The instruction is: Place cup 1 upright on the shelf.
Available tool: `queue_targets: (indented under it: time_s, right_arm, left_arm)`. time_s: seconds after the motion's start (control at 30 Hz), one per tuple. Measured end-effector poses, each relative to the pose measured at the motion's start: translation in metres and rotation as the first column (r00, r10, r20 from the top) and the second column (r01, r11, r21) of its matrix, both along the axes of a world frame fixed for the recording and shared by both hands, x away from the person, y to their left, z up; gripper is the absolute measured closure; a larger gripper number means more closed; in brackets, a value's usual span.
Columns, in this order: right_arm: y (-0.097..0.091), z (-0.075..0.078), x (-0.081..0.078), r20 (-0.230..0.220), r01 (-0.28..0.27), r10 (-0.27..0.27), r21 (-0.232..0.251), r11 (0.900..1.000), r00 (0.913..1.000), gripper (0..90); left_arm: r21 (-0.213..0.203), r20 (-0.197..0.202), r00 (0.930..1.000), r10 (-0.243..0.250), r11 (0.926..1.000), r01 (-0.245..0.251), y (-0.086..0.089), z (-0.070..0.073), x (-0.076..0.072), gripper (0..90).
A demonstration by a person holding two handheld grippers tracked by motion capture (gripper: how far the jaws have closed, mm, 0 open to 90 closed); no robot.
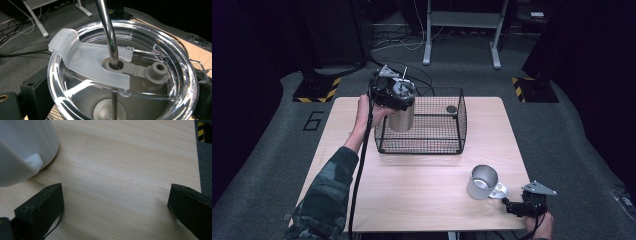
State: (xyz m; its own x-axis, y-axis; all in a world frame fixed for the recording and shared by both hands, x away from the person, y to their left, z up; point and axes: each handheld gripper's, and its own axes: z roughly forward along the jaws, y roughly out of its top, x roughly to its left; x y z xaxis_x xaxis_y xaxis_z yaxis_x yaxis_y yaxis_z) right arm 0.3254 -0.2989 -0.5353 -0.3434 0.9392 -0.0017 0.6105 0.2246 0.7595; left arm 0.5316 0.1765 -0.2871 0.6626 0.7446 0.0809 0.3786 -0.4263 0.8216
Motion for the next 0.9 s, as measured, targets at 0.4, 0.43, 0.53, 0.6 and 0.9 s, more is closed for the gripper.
queue_targets:
  time_s: [0.4,0.43,0.53,0.6,0.9]
  right_arm:
    - [0.0,0.0,0.0,-0.001,-0.001,0.001,0.0,1.0,1.0,0.4]
    - [0.0,0.0,0.0,-0.001,-0.001,0.001,0.0,1.0,1.0,0.4]
    - [0.0,0.0,0.0,-0.001,0.0,0.0,0.001,1.0,1.0,0.4]
    - [0.0,0.0,0.0,-0.001,0.003,-0.003,0.004,1.0,1.0,0.4]
    - [0.0,0.0,0.0,0.0,0.003,-0.003,0.004,1.0,1.0,0.4]
  left_arm:
    - [-0.01,-0.023,0.999,0.039,0.9992,-0.04,-0.005,-0.013,0.017,3.7]
    - [-0.01,-0.021,0.9987,0.047,0.9988,-0.047,-0.006,-0.015,0.019,3.6]
    - [-0.014,-0.031,0.998,0.056,0.9983,-0.056,-0.008,-0.019,0.023,3.7]
    - [-0.013,-0.036,0.9976,0.059,0.9981,-0.06,-0.01,-0.022,0.025,3.6]
    - [0.005,-0.061,0.9948,0.081,0.9967,-0.081,-0.015,-0.035,0.036,3.6]
